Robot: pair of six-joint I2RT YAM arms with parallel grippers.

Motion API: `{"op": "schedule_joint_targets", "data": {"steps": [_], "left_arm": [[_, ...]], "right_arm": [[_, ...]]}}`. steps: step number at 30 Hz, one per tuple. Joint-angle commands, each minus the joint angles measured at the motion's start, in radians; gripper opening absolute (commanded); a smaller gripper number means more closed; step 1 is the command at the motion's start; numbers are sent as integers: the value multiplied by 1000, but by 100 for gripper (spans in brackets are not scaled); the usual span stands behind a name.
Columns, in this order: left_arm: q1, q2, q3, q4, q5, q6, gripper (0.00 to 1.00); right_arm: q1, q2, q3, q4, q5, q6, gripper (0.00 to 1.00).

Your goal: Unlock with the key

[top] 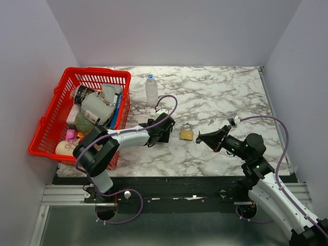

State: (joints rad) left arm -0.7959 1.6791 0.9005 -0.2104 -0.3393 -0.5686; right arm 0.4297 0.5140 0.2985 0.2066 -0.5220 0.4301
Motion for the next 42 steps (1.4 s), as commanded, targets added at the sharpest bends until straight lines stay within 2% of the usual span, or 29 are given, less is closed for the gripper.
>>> {"op": "schedule_joint_targets", "data": {"steps": [1,11,15,18,21,22,25,29,36,42], "left_arm": [[-2,22,-3,-40,-10,-4,68],[-2,59,21,-47,9,12,55],[0,47,-8,-24,42,-5,45],[1,38,-26,-18,63,-13,34],[3,30,-40,3,108,-16,19],[6,30,-43,6,123,-16,11],[15,16,-43,0,167,-13,0],[24,-34,-25,-37,201,16,0],[37,-163,61,-119,281,35,0],[38,-214,156,-135,266,41,0]], "right_arm": [[-5,-9,-2,-7,-15,13,1],[-5,-29,-10,-12,-12,15,1],[-6,-34,-10,-21,-4,9,1],[-5,-29,-7,-26,-6,-13,1],[-5,0,5,-38,-10,-30,1],[-5,12,11,-38,-15,-31,1],[-3,73,21,-20,-35,-22,1],[27,139,13,40,-36,1,1],[145,225,28,105,59,19,1],[240,352,45,211,146,81,1]]}}
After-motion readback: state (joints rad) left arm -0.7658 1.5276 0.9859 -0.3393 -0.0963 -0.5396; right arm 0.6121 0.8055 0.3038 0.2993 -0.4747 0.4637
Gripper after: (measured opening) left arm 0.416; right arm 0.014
